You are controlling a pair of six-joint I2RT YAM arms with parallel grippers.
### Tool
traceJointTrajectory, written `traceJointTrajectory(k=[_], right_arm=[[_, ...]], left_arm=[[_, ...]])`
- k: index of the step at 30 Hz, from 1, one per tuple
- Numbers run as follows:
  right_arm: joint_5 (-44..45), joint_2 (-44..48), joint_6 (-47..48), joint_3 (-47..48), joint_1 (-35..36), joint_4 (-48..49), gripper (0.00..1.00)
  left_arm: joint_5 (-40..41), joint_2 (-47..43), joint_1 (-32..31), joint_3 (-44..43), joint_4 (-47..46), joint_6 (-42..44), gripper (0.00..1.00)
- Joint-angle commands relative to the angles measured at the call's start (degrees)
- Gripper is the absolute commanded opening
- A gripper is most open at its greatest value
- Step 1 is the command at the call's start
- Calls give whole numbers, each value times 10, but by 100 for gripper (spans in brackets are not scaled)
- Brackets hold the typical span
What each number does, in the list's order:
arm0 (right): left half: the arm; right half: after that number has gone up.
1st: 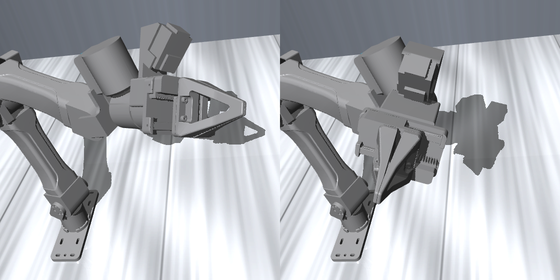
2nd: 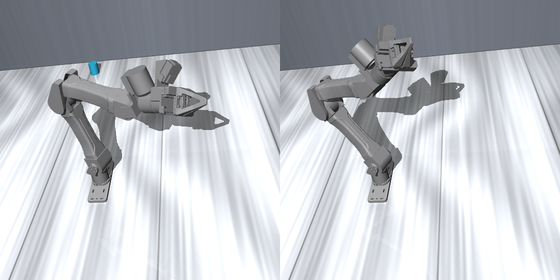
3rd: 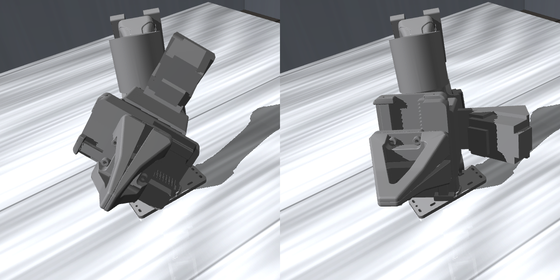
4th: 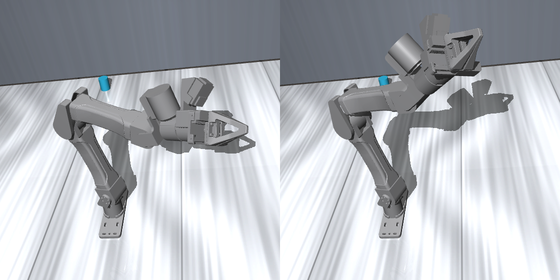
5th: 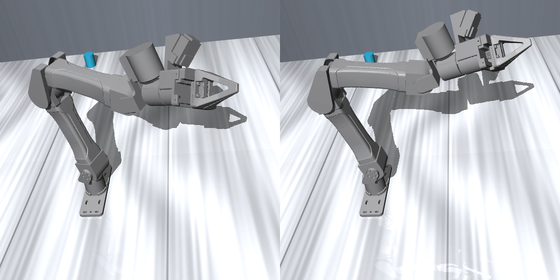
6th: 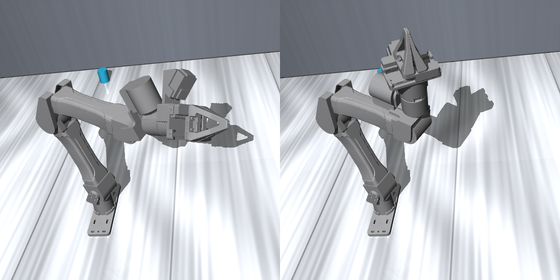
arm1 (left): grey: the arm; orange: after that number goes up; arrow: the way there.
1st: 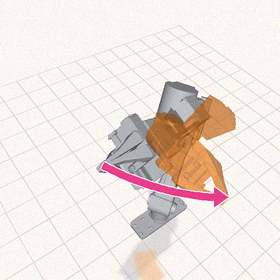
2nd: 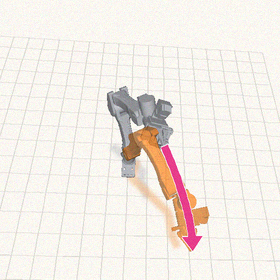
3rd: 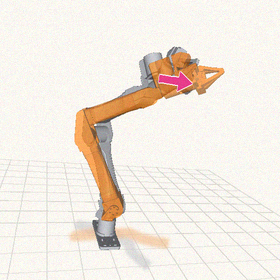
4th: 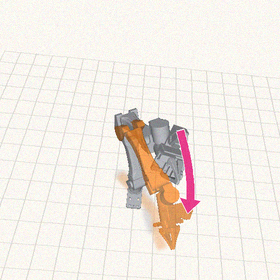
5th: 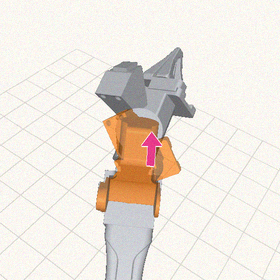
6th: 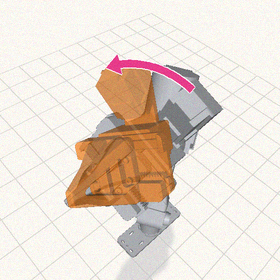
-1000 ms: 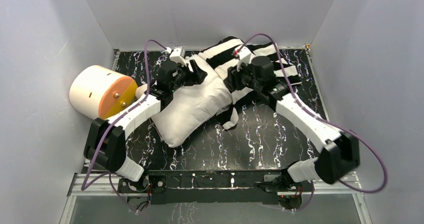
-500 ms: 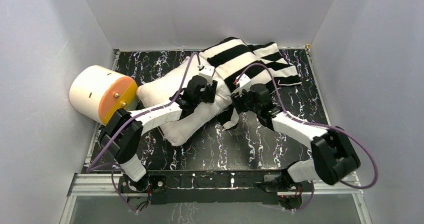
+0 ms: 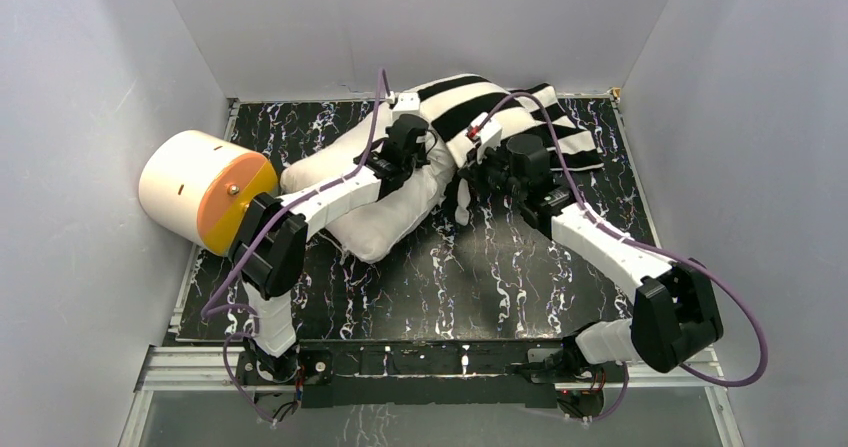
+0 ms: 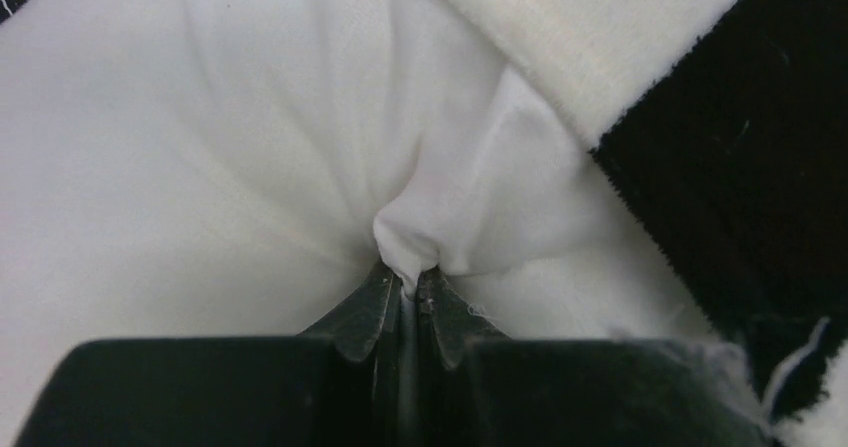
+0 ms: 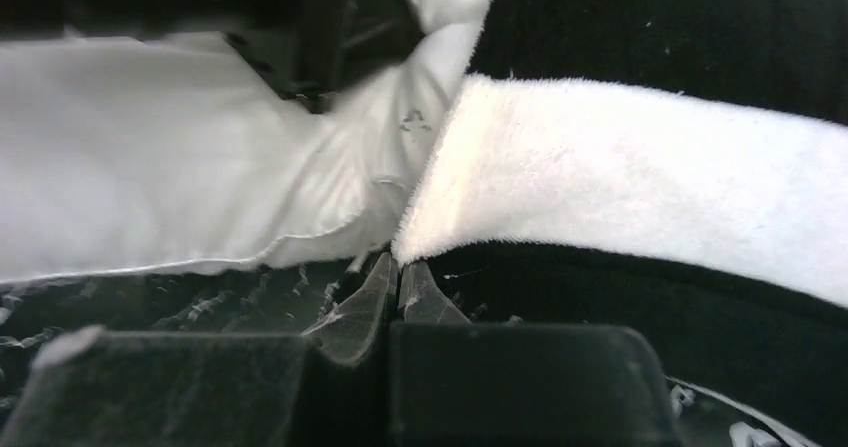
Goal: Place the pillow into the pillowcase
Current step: Stuff the pillow into the pillowcase.
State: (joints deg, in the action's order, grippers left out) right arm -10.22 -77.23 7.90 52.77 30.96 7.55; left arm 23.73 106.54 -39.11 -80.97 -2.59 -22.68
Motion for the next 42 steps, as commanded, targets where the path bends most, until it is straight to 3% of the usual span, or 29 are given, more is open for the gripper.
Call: traceJointTrajectory(k=[1,3,4,5,9,11,12,16,20,25,37,42], right_arm=[[-152,24,-82,21,9,33,0],[-171,10,-138,-31,11,96,0],[-171,-20,-211,-111,14,228,0],[-162,-35,-219,-132,16,256,0],[-94,-99,-220,-142,15,269,0],[-41,-87,-228,-149,15,249,9],[-24,-73,-225,-149,14,227,14],[8,3,-179,-122,14,123,36],[62,65,-156,-54,14,4,53],[87,58,-135,53,14,-54,57],[96,-217,-52,376,13,-152,64],[115,-321,-31,494,8,-177,66]], left_arm=[[-3,32,0,-39,16,-63,0],[-6,36,1,-31,10,-80,0],[-17,29,0,-2,0,-115,0],[-27,23,0,11,-14,-126,0],[-81,13,0,34,-38,-159,0],[-99,0,0,39,-30,-159,0],[-104,-13,1,44,-23,-156,5],[-110,-78,2,52,21,-124,53],[-98,-144,13,44,79,-91,67],[-75,-190,47,64,90,-75,73],[-151,-109,162,-8,134,-38,78],[-197,-82,196,12,102,-41,78]])
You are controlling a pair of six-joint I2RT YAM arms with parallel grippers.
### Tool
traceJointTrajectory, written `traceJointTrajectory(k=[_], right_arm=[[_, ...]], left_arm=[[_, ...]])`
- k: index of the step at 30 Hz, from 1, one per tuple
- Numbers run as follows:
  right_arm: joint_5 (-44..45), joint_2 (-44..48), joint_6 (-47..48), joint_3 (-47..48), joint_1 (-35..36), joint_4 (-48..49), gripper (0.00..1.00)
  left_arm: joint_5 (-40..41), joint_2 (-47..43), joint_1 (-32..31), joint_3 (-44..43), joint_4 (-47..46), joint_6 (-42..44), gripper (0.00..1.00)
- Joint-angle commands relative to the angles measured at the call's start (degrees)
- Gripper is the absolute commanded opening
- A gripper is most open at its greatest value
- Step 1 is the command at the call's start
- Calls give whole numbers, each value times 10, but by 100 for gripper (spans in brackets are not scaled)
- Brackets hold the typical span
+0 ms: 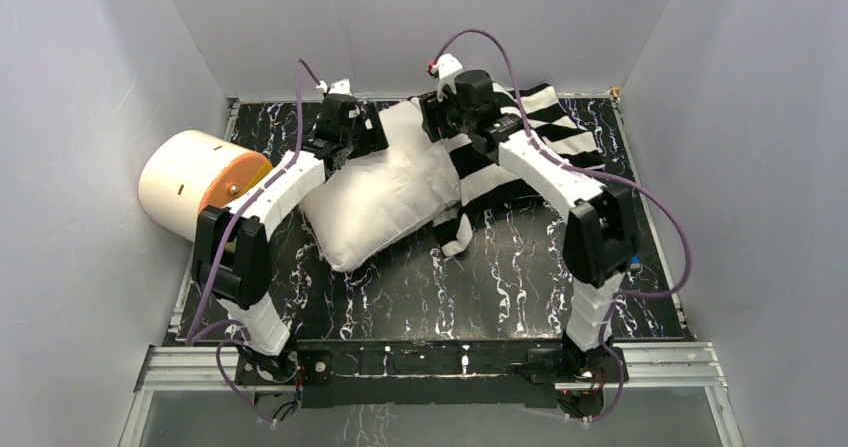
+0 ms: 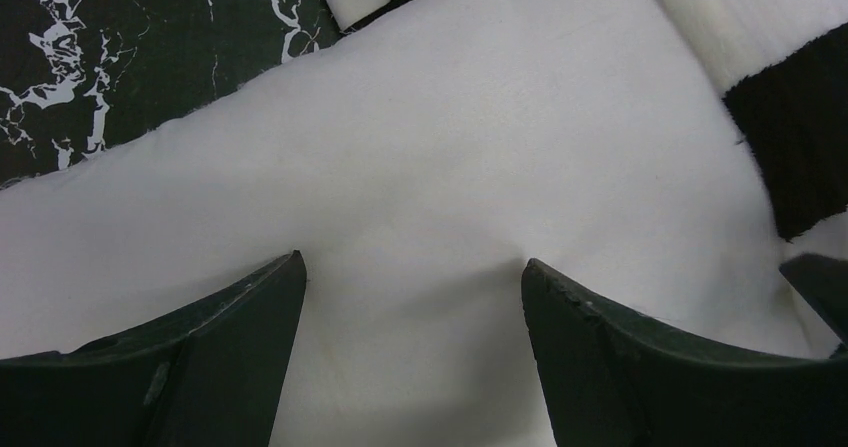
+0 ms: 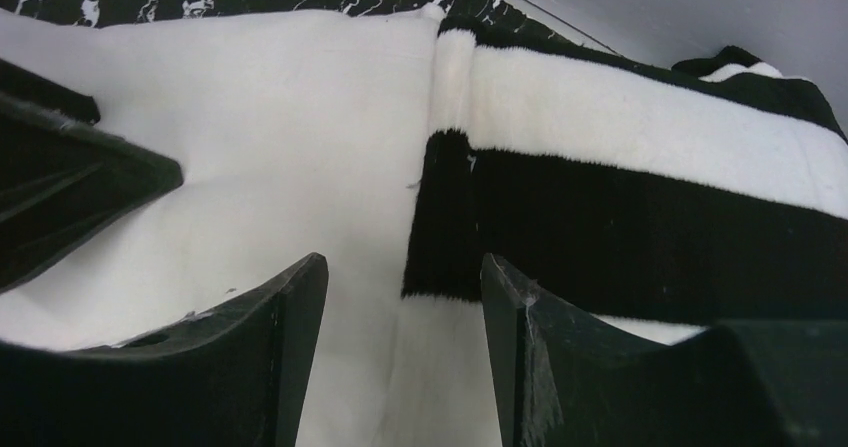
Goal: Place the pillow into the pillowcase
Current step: Stuff the pillow into the pillowcase.
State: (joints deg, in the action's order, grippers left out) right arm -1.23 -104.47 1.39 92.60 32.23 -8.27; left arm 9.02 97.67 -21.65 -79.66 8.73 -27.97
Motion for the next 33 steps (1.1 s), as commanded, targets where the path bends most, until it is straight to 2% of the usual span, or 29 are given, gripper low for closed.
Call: traceJointTrajectory(k=[1,7,10,12,14,15,17,18,23,27,31,33], right_arm=[[28,-69,38,115,-5,-23,68],[47,-170,55,223,-6,-54,71],[55,-192,69,267,-6,-52,71],[55,-200,76,293,-6,-48,71],[55,-206,84,306,-7,-36,71],[56,-209,89,312,-7,-31,72],[58,-217,105,323,-7,-22,72],[61,-223,113,325,-7,-17,73],[85,-262,157,344,-7,-24,74],[60,-283,162,360,-7,-27,72],[39,-317,177,396,-8,-33,42],[9,-333,169,439,-8,-51,21]], left_arm=[[-63,10,24,5,-29,20,79],[-118,52,26,8,-103,63,79],[-129,75,26,20,-136,71,72],[-149,83,26,33,-169,79,55],[-163,85,25,44,-192,75,26],[-170,83,25,52,-204,71,15],[-181,75,23,71,-229,65,3],[-180,71,22,80,-236,63,0],[-184,36,13,139,-276,49,0],[-178,17,4,174,-318,63,0],[-196,12,0,196,-360,83,0],[-212,12,0,206,-391,88,0]])
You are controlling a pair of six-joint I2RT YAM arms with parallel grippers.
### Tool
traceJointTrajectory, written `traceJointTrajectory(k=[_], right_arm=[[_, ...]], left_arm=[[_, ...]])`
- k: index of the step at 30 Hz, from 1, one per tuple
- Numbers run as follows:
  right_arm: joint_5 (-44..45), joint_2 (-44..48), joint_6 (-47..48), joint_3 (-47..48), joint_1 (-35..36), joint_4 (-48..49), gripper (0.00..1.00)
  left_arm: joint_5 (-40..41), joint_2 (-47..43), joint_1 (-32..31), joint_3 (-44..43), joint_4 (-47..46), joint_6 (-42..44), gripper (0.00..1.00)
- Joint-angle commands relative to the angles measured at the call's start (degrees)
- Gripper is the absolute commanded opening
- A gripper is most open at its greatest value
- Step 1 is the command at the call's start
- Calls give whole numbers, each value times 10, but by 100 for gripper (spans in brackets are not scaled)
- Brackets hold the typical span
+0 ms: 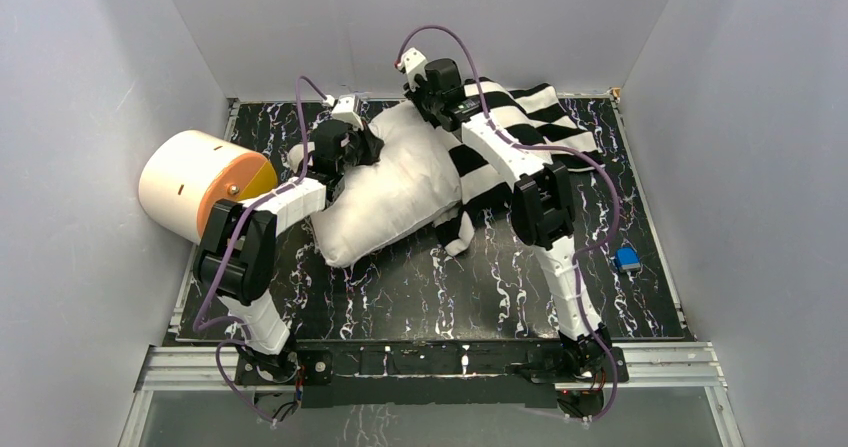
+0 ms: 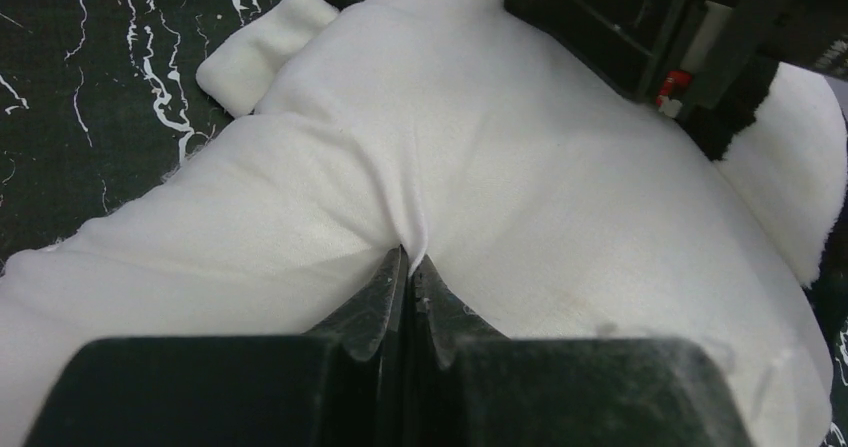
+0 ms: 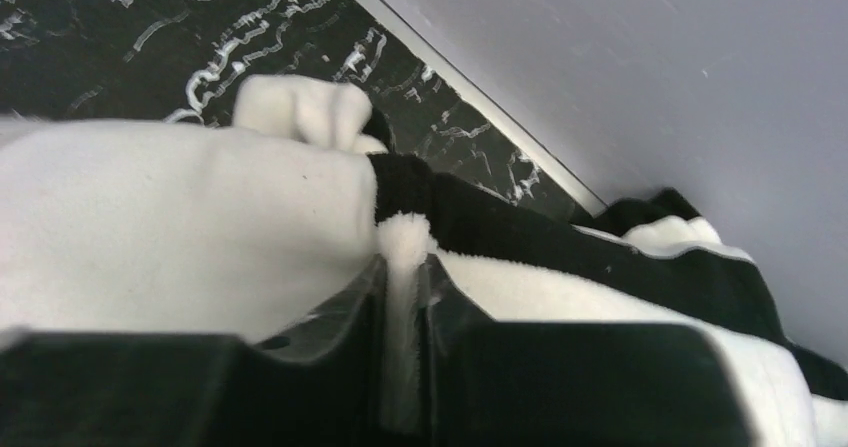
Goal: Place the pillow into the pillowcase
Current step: Stuff the pillow into the pillowcase.
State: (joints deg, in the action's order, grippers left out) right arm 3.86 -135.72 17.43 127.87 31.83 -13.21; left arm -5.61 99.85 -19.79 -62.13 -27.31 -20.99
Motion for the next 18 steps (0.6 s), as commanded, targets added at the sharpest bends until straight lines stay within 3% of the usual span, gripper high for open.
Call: traceJointTrajectory(k=[1,3,7,10,12,13,15,16,18], right_arm=[[-74,-20,-1,100,-4,-10,11],[-184,-3,-19,103,-3,-2,0],[-326,42,-81,85,-2,29,0],[-391,87,-147,1,-3,116,0],[-449,110,-199,-113,-8,242,0],[-469,115,-250,-211,-16,326,0],[-487,107,-380,-281,-28,461,0],[-493,103,-417,-277,-29,487,0],[-450,102,-384,-221,-18,401,0]], left_arm=[[-73,-9,-18,33,-44,21,0],[-84,-6,-18,35,-66,24,0],[-108,9,-18,14,-79,24,0],[-137,28,-18,-10,-80,10,0],[-148,37,-18,-22,-78,2,0],[-152,38,-18,-24,-78,-3,0],[-159,37,-19,-25,-78,-10,0],[-160,33,-19,-19,-83,-20,0],[-143,19,-18,2,-100,-23,0]])
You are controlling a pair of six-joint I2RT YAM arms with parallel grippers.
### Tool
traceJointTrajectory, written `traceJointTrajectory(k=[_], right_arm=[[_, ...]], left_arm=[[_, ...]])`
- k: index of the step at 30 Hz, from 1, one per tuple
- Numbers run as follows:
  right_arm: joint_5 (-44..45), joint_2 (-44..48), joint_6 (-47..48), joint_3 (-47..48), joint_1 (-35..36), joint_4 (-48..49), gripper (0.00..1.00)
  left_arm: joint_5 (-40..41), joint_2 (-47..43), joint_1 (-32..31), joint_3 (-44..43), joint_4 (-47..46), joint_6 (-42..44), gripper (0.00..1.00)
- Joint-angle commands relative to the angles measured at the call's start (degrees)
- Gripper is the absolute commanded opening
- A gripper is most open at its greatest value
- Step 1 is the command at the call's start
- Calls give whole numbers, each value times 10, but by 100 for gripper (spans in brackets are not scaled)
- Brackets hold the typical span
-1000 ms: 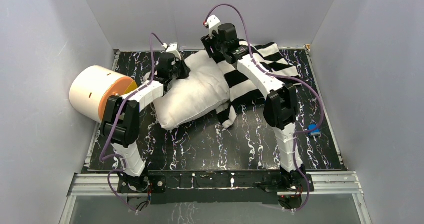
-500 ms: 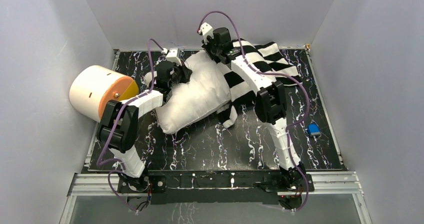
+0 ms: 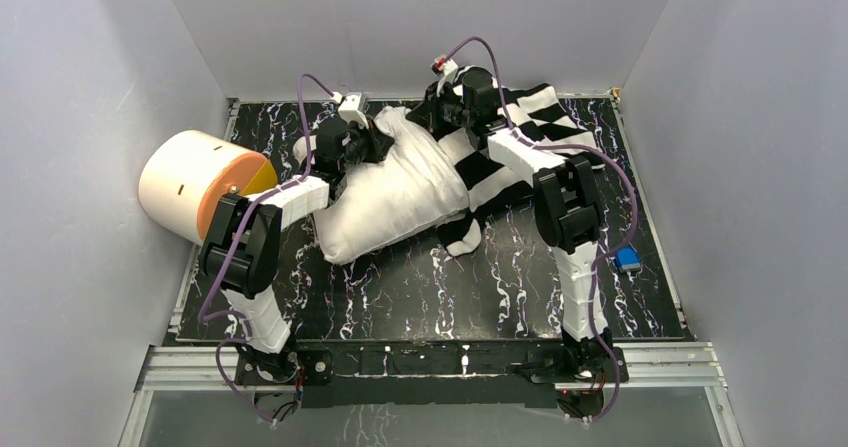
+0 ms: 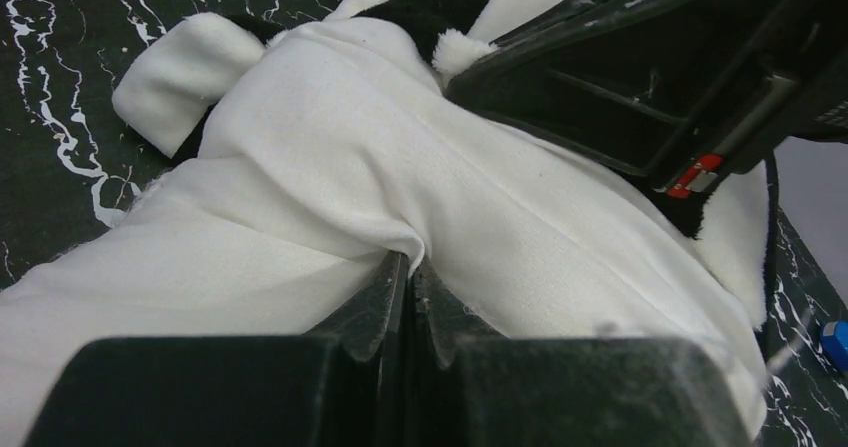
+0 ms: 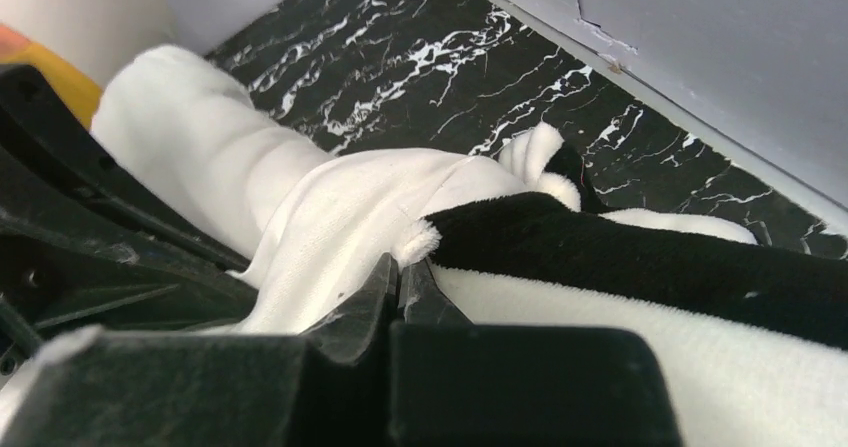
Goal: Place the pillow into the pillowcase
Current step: Stuff the pillow into the pillowcase.
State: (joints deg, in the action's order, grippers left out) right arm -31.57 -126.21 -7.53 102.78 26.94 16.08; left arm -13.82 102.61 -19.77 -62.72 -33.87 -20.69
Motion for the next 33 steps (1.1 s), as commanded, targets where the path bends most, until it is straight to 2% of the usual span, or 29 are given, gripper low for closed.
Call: traceJointTrajectory(k=[1,3,5,7,9,14,17,20,23,29,33], right_arm=[[-85,0,-106,72,39,52,0],[-76,-19,-90,143,43,-13,0],[-53,-28,-80,170,43,-57,7],[-11,-19,-67,153,43,-94,13],[43,9,-44,97,43,-123,26],[139,136,-6,-90,26,-179,53],[171,251,1,-188,21,-173,68],[199,343,6,-274,19,-168,82],[229,420,-24,-338,17,-176,86],[260,520,-170,-448,17,-189,88],[277,568,-274,-564,16,-114,88]], left_arm=[[-62,-13,-19,11,-32,-23,0],[-72,-14,-19,8,-23,-25,0],[-77,-14,-20,11,-29,-39,0],[-77,-18,-20,12,-29,-53,0],[-69,-30,-21,11,-3,-54,3],[-25,-106,-21,18,95,5,52],[-20,-157,-22,12,161,51,67],[-13,-201,-24,17,223,87,74],[9,-243,-28,30,266,119,80],[34,-310,-46,48,388,191,80],[46,-376,-66,95,418,255,77]])
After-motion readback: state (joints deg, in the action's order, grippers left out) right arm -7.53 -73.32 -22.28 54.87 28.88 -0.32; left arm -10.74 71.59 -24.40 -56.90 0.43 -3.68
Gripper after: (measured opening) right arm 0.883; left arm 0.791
